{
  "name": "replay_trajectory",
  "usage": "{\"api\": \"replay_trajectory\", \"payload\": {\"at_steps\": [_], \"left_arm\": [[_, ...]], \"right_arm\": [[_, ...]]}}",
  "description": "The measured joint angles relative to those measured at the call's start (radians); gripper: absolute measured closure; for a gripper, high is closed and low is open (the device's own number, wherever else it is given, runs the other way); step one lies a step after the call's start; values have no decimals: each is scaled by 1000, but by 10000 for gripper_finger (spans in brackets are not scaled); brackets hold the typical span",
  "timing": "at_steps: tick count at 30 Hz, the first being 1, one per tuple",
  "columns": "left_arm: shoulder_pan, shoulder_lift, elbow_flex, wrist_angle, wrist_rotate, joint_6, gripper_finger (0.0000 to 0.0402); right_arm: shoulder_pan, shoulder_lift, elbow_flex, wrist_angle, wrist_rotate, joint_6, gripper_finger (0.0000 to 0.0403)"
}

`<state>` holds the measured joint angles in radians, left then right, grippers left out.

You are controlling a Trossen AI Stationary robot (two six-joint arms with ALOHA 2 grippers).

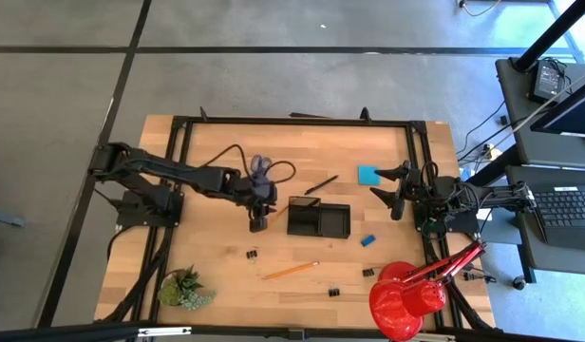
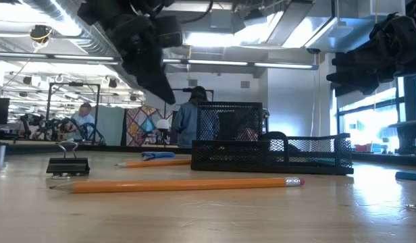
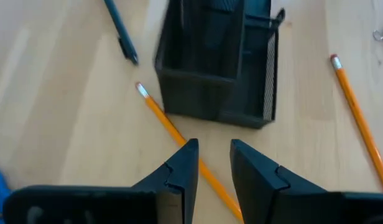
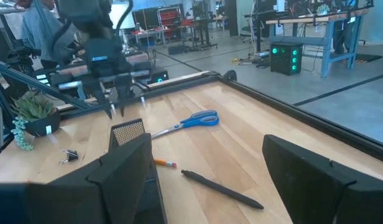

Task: Pick and place office supplies into organizer
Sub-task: Put the top yellow pencil into the black desk organizer

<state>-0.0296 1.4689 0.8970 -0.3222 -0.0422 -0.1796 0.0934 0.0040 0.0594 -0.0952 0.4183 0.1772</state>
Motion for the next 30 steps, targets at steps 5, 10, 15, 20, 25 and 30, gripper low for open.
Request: {"api": "replay_trajectory", "payload": {"at_steps": [5, 10, 15, 20, 25, 30], "left_arm": [[-10, 58, 0, -37, -2, -83, 315], [-8, 126, 0, -43, 13, -114, 315], [-8, 190, 0, -42, 75, -131, 315], [-8, 248, 0, -40, 114, -153, 315], [-7, 279, 5, -41, 136, -171, 316], [-7, 280, 5, -78, 132, -183, 316]], "right_arm": [[0, 0, 0, 0, 0, 1, 92], [0, 0, 0, 0, 0, 3, 92], [0, 0, 0, 0, 0, 4, 92], [0, 0, 0, 0, 0, 3, 92], [0, 0, 0, 0, 0, 3, 92], [0, 0, 0, 0, 0, 3, 92]]}}
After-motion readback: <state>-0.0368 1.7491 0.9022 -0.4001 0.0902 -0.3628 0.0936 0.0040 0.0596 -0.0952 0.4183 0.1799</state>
